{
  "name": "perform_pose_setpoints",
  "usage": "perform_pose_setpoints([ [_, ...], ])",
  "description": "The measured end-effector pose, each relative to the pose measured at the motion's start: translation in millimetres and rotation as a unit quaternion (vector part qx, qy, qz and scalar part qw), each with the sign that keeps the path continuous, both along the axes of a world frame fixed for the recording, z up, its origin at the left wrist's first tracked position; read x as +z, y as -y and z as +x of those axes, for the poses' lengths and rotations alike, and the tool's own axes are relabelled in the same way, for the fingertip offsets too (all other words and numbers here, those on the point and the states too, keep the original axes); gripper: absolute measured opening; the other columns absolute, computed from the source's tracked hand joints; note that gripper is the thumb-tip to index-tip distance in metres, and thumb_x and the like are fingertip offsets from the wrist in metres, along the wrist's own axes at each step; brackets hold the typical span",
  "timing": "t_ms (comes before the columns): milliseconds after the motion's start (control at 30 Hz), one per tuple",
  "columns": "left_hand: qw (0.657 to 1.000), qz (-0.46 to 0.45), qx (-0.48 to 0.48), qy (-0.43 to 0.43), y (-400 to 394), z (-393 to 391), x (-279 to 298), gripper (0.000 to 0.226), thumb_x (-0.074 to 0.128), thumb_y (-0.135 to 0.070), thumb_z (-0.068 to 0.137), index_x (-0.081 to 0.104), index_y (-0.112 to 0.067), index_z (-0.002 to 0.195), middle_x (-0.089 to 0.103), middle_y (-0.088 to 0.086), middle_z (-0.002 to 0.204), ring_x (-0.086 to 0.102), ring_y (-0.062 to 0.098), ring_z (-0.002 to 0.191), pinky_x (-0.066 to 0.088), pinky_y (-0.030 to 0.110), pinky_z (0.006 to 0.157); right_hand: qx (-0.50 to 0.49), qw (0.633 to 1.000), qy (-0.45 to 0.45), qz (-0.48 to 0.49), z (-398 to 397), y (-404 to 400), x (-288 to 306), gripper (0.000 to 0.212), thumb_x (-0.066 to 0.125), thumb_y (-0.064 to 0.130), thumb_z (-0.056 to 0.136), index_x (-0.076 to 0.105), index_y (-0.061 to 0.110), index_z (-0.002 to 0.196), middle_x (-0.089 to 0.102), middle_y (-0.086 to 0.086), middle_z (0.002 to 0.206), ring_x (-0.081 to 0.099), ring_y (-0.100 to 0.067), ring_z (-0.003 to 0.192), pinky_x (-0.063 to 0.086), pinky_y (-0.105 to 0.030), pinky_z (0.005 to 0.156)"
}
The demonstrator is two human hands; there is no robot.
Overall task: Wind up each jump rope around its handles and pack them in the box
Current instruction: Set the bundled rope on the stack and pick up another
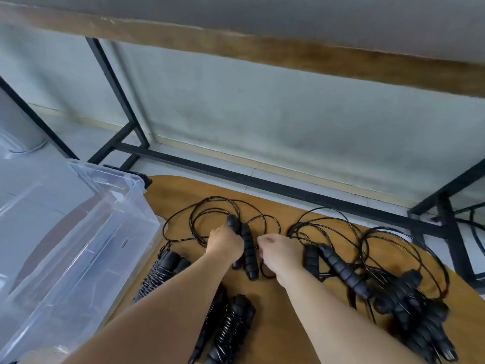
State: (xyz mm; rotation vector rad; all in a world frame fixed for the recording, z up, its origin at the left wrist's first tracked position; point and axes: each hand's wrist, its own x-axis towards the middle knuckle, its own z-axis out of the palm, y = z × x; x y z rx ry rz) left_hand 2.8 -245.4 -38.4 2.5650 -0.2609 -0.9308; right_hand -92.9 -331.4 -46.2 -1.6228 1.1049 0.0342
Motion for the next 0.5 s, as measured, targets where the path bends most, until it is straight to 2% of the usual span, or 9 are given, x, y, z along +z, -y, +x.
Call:
perform_pose_setpoints([
  [67, 0.999, 0.027, -0.012, 0.012, 3, 12, -12, 0.031, 0.040, -0.015, 0.099, 0.056, -0.001, 0.121, 0.056, 0.013, 0.124, 0.054, 0.030, 0.114, 0.048, 0.036, 0.097, 0.066, 0.995, -0.044, -0.065, 17, 2, -16, 0.028, 0.048, 0.035, 0.101, 0.066, 0.020, 0.116, 0.069, -0.001, 0.106, 0.063, -0.020, 0.091, 0.050, -0.028, 0.068],
  [167, 0.999, 0.030, 0.017, 0.004, 2, 24, -33, 0.034, 0.048, -0.029, 0.100, 0.061, -0.002, 0.115, 0.059, 0.010, 0.104, 0.059, 0.026, 0.095, 0.047, 0.032, 0.076, 0.115, 0.988, -0.072, -0.081, 34, 4, -44, 0.041, 0.048, 0.039, 0.101, 0.057, 0.016, 0.134, 0.063, -0.005, 0.127, 0.060, -0.026, 0.114, 0.051, -0.038, 0.094],
  [300, 0.999, 0.031, 0.034, -0.025, 3, 31, -48, 0.036, 0.055, -0.039, 0.098, 0.054, -0.006, 0.084, 0.052, 0.003, 0.079, 0.054, 0.020, 0.078, 0.042, 0.028, 0.064, 0.145, 0.982, -0.105, -0.066, 43, 6, -61, 0.053, 0.053, 0.045, 0.098, 0.048, 0.016, 0.142, 0.056, -0.007, 0.138, 0.055, -0.028, 0.124, 0.047, -0.035, 0.096],
  [367, 0.998, 0.020, 0.054, -0.034, 1, 31, -50, 0.035, 0.059, -0.036, 0.096, 0.052, -0.008, 0.076, 0.051, 0.002, 0.073, 0.053, 0.018, 0.071, 0.039, 0.026, 0.056, 0.154, 0.977, -0.120, -0.081, 44, 7, -64, 0.051, 0.055, 0.045, 0.096, 0.054, 0.015, 0.137, 0.061, -0.008, 0.131, 0.058, -0.028, 0.119, 0.047, -0.032, 0.085],
  [400, 0.997, 0.012, 0.066, -0.042, 0, 31, -52, 0.031, 0.061, -0.033, 0.095, 0.054, -0.009, 0.077, 0.052, 0.002, 0.072, 0.053, 0.018, 0.070, 0.039, 0.025, 0.054, 0.162, 0.975, -0.124, -0.083, 45, 8, -64, 0.045, 0.056, 0.045, 0.095, 0.061, 0.014, 0.128, 0.065, -0.008, 0.120, 0.062, -0.027, 0.109, 0.046, -0.029, 0.075],
  [467, 0.993, -0.019, 0.100, -0.068, -3, 29, -52, 0.023, 0.061, -0.025, 0.092, 0.055, -0.008, 0.077, 0.055, 0.005, 0.075, 0.055, 0.021, 0.074, 0.042, 0.027, 0.058, 0.153, 0.979, -0.119, -0.059, 44, 7, -63, 0.035, 0.058, 0.043, 0.093, 0.070, 0.011, 0.097, 0.068, -0.007, 0.092, 0.063, -0.025, 0.083, 0.040, -0.028, 0.060],
  [500, 0.988, -0.046, 0.122, -0.084, -6, 27, -51, 0.020, 0.062, -0.022, 0.090, 0.056, -0.008, 0.077, 0.057, 0.006, 0.077, 0.056, 0.023, 0.074, 0.043, 0.029, 0.061, 0.137, 0.984, -0.107, -0.035, 42, 6, -61, 0.034, 0.059, 0.042, 0.090, 0.068, 0.009, 0.084, 0.066, -0.008, 0.083, 0.060, -0.024, 0.074, 0.038, -0.029, 0.059],
])
